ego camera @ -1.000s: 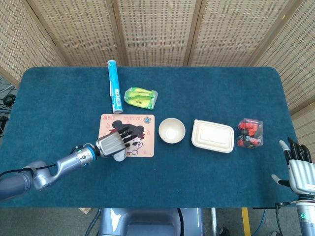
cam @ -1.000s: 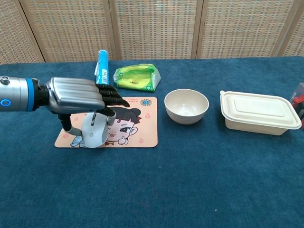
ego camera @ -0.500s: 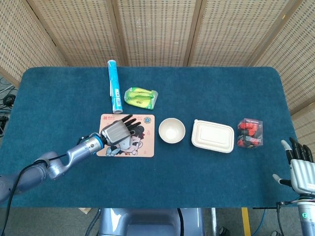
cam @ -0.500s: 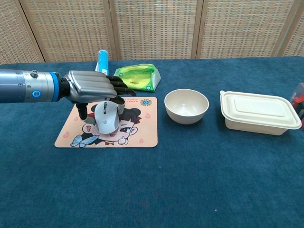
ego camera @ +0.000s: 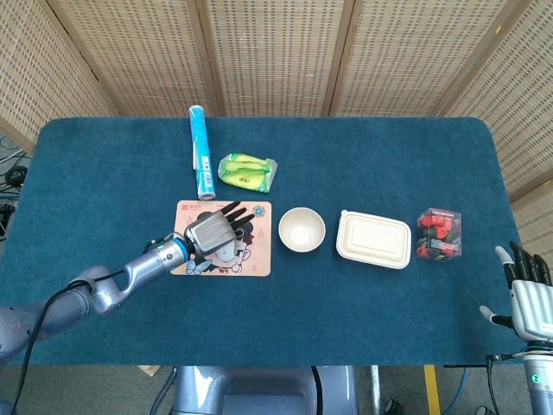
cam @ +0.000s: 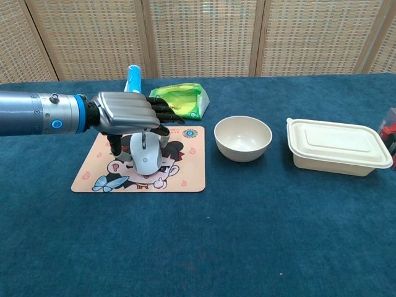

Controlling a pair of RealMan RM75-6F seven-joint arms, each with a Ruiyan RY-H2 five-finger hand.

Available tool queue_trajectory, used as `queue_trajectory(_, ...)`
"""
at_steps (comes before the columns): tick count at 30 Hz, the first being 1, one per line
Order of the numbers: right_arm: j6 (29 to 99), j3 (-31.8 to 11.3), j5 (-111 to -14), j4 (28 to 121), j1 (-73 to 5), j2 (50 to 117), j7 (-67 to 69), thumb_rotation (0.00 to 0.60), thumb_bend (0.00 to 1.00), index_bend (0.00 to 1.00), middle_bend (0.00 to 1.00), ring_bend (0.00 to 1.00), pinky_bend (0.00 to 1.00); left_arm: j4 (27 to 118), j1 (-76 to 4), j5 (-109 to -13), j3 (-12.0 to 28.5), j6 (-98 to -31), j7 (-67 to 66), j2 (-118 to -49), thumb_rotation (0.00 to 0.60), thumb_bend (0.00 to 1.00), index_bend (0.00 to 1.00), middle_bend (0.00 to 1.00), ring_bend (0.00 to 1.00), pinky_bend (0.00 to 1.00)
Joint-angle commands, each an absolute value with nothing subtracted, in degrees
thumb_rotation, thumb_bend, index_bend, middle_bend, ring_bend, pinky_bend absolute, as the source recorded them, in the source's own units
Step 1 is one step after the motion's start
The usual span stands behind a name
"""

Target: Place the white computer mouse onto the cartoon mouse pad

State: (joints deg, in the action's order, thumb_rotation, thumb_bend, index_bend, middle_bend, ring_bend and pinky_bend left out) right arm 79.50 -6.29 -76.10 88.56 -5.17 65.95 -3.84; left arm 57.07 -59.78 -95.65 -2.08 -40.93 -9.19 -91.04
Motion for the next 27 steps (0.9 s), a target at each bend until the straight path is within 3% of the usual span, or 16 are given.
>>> queue_trajectory(1, 79.6, -6.3, -76.2, 88.6, -5.2, 66.0, -4.0, 0.6, 0.0, 0.02, 0.0, 0.0, 0.0, 57.3, -59.6, -95.0, -2.0, -41.0, -9.8, -90.9, 0.6, 0.22, 0.1, 0.0, 0.0, 0.0)
queue_trajectory(4, 79.7, -6.3, -76.2, 88.6, -5.2, 66.1, -4.1, 0.6, 0.0, 0.02, 0.0, 0.0, 0.0, 57.4, -59.3, -94.4, -2.0, -41.0, -10.8, -90.8, 0.6, 0.21, 0.01, 0.0, 0.0, 0.0)
queue_trajectory(15, 79.6, -6.3, -76.1, 88.4, -5.2, 66.1, -4.0, 0.6, 0.0, 0.02, 0.0, 0.0, 0.0, 59.9, -57.6, -91.6, -0.7, -43.2, -11.0, -88.4, 0.6, 0.2, 0.0, 0.0, 0.0, 0.0)
queue_trajectory(19, 79.2, -6.2, -76.1, 88.4, -5.3, 66.2, -4.2, 0.6, 0.0, 0.02, 0.0, 0.0, 0.0, 69.2, -55.3, -90.0, 0.8, -47.8, -10.2, -81.3, 0.6, 0.2, 0.0, 0.0, 0.0, 0.0)
queue_trajectory(27, 79.4, -5.6, -77.3, 89.4, -5.4, 66.0, -4.9, 0.6, 0.0, 0.02, 0.0, 0.0, 0.0, 94.2, -48.9, -79.9, 1.6, -51.1, -22.7, -66.5, 0.6, 0.19, 0.0, 0.0, 0.0, 0.0)
